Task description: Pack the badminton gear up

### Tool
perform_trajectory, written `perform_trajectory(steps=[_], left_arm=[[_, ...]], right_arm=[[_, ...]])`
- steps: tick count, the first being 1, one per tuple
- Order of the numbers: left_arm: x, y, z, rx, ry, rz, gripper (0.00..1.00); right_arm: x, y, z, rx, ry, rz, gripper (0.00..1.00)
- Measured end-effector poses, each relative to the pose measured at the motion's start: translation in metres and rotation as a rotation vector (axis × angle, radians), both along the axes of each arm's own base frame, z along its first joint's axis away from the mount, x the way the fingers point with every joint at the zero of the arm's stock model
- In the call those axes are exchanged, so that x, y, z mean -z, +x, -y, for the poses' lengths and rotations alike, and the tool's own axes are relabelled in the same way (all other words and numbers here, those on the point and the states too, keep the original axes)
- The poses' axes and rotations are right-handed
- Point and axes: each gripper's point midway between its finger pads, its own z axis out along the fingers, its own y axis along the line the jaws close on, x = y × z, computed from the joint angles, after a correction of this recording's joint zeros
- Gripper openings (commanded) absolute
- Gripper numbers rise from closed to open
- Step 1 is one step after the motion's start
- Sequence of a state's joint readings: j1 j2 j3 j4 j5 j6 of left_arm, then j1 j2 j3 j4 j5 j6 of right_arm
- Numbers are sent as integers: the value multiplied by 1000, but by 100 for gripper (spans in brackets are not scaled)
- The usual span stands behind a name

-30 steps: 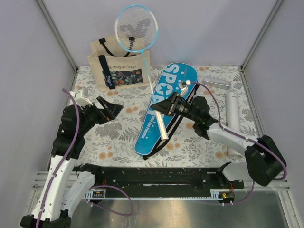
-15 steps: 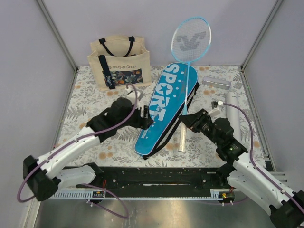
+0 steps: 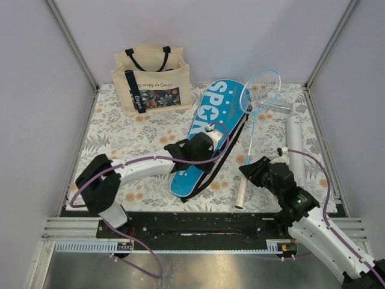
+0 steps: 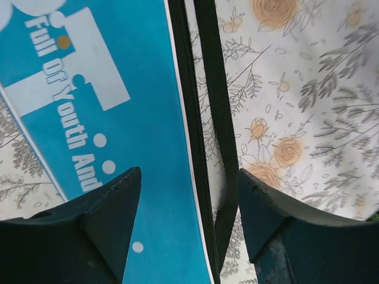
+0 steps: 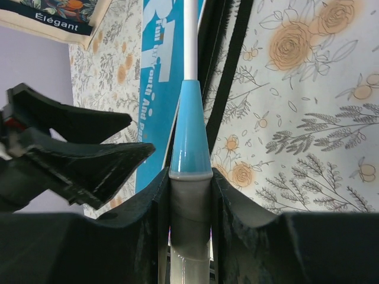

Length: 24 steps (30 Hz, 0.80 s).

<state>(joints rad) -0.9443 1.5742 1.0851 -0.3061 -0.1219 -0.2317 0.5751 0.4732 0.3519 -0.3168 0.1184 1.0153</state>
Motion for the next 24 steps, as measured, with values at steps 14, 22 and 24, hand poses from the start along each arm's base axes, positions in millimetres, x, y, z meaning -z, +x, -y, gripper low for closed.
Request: perform_trajectory(steps=[14,22,24], left_arm=[[67,12,13,40,164,-11,26],[58,22,24,14,134,8,0],[55,24,26,2,120,8,0]], right_arm=[[17,-29,17,17,0,-83,0],[24,-45,26,31,-1,-134,0],[23,-47,27,33,-2,-142,0]])
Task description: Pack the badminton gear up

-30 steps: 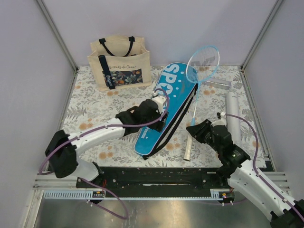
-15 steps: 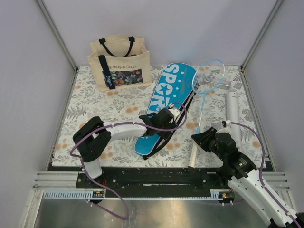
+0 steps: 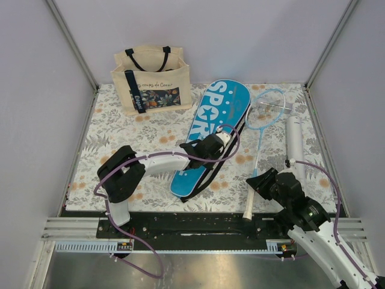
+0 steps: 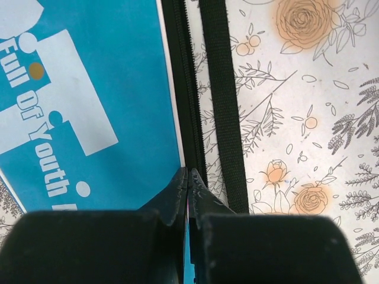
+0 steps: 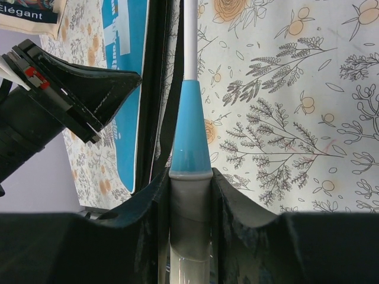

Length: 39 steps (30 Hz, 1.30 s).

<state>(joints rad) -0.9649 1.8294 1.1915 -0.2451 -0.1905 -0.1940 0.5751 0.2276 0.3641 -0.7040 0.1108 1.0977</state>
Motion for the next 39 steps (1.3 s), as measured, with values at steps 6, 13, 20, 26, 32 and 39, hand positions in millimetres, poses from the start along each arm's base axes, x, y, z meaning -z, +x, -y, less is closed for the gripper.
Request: perform_trajectory(steps=[6,13,20,26,32,39], left_arm=[[-2,8,-4,-42,-19,-10,37],[-3,10,-9,-47,-3,1,60],[1,10,-14,-46,19,1,62],[12,13,-18,-49,64,9,56],[13,15,-19,-50,78,20,52],[14,15,-19,-50,80,22,52]], right_arm=[[1,-7,-1,-18,9,-21,0],[-2,-11,-4,-28,43,-23,0],[-4,-13,-7,-40,63,-30,0],[-6,-12,-10,-34,100,-21,0],[-4,-12,-14,-38,138,-19,0],[-2,-13,-16,-38,154,-21,0]])
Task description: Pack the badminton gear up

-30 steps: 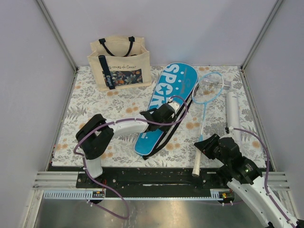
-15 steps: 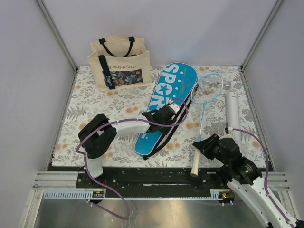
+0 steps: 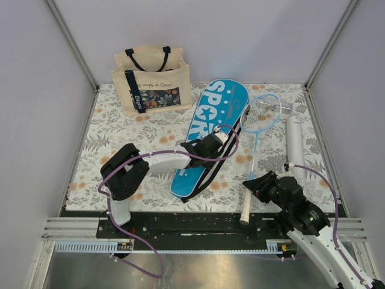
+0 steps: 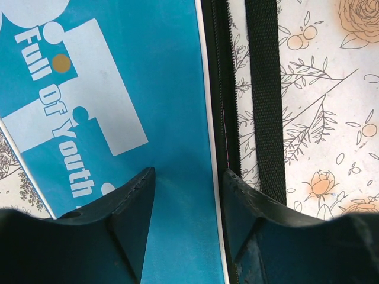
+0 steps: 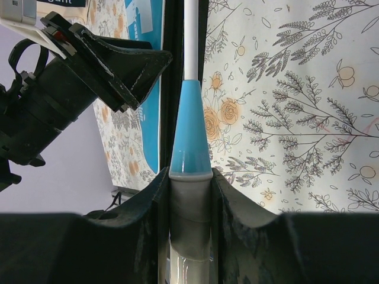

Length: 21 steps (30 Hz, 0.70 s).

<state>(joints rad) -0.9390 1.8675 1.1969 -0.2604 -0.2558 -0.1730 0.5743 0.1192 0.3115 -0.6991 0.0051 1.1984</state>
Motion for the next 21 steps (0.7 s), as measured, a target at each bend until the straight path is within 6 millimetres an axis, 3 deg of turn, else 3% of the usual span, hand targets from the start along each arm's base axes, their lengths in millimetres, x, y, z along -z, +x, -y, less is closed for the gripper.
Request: perform_trajectory(steps=[2,6,10,21], left_arm=[[0,0,0,0,0,-1,49],[3,0,1,-4,-2,-4,33],[11,-2,1,-10,4,-21,1],[5,-4,0,-30,1,-43,0]], right_arm=[[1,0,0,0,2,0,0],[0,0,-1,-3,14,3,0],[1,-1,-3,-8,19,-4,0],[2,-2,-6,-19,40,-13,0]])
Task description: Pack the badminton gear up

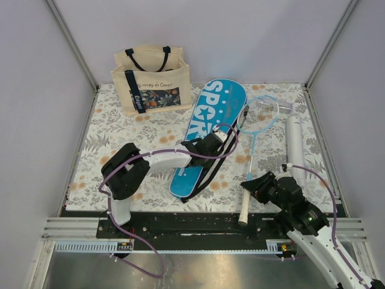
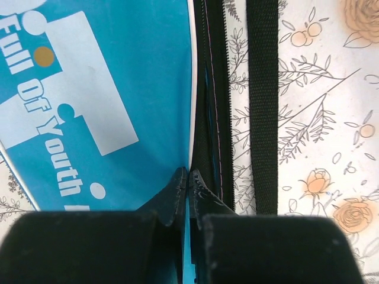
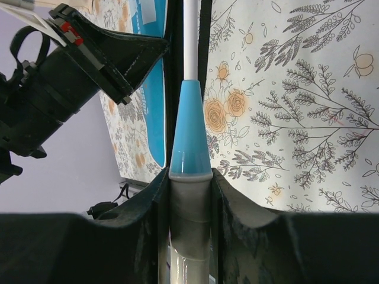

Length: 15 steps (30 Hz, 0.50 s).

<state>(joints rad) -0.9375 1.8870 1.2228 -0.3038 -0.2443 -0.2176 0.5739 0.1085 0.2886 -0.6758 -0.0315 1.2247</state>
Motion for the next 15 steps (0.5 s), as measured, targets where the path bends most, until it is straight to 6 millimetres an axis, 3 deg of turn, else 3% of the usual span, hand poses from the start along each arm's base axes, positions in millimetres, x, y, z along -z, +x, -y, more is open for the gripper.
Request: perform_trajectory(steps=[9,15], left_arm=[[-34,2,4,-44,-117,-5,0],[-40,1,6,-41,-138,-7,0]], right_arm=[[-1,-5,-5,-33,21,-12,0],[-8,-9,-14,-79,63,-15,0]])
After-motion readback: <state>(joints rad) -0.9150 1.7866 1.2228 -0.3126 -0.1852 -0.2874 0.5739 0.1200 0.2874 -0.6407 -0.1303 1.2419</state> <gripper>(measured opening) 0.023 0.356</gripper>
